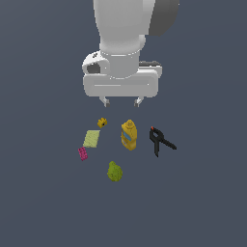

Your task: Pick up a designated object from a clutter of objects.

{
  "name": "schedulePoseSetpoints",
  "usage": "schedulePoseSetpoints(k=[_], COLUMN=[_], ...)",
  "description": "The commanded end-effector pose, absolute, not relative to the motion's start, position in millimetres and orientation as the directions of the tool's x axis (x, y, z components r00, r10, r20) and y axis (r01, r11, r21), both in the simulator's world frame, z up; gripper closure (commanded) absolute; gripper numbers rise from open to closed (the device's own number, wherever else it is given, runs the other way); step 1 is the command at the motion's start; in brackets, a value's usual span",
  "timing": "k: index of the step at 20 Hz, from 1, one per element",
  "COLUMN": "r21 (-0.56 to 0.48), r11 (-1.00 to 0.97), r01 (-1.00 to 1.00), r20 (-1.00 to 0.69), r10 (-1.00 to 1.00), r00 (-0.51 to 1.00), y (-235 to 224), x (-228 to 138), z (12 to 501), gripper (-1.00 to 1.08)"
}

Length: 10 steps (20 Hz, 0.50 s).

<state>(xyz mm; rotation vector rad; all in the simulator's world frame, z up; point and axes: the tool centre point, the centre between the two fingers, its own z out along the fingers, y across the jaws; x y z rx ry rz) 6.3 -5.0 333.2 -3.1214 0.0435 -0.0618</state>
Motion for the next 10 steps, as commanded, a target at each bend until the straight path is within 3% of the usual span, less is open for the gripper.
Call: schedulePoseSetpoints(k=[1, 10], r21=[-0.020, -0.010], r11=[-0.999, -0.995], r01=[-0.027, -0.098], r20=[0.039, 0.042], r10=[-0.028, -0.098], r00=[0.999, 0.994], y=[-5.0, -39.9], x=[6.3, 2.4], z=[333.2, 340.3], gripper=[-0.92, -0.92])
